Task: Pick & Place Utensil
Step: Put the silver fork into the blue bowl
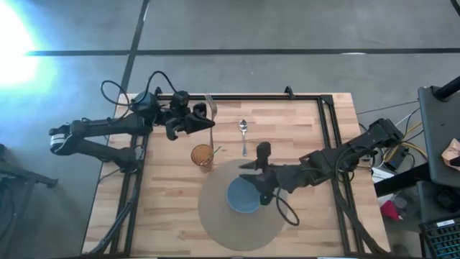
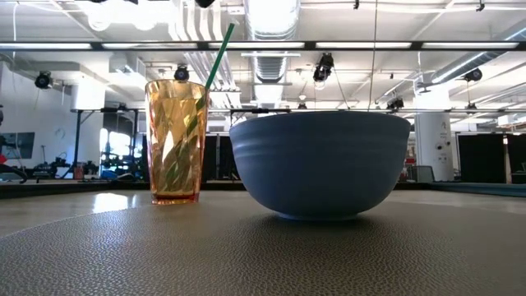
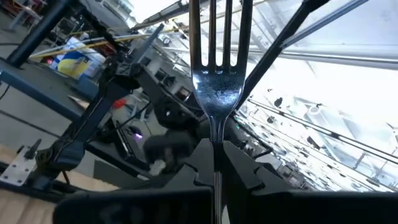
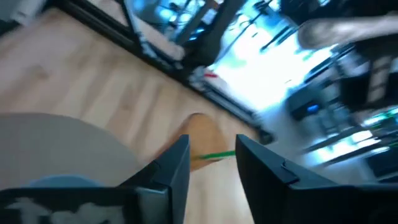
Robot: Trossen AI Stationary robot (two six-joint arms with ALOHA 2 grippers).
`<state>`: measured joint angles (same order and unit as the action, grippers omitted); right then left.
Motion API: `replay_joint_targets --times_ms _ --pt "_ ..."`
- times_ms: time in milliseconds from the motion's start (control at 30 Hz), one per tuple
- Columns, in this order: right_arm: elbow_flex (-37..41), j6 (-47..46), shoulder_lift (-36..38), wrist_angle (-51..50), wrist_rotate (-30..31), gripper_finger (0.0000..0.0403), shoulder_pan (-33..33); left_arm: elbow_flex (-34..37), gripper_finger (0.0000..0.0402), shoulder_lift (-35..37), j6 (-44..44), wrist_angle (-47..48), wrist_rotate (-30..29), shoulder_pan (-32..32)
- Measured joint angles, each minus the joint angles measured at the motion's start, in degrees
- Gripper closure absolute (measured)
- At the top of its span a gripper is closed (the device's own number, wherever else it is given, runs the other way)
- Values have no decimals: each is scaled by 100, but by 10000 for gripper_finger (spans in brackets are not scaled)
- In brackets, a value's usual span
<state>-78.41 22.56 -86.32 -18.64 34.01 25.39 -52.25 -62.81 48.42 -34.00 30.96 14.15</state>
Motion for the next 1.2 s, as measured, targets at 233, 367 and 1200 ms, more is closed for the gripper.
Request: replay_joint_targets --times_ms 233,367,1200 --pt "-2 1586 -29 569 377 236 -36 2 391 -199 10 -88 9 -14" --pt "2 2568 -134 860 372 227 -27 4 395 -355 240 -638 65 -50" --pt "-2 7198 -594 3584 44 223 -147 4 392 -561 1473 -2006 935 -205"
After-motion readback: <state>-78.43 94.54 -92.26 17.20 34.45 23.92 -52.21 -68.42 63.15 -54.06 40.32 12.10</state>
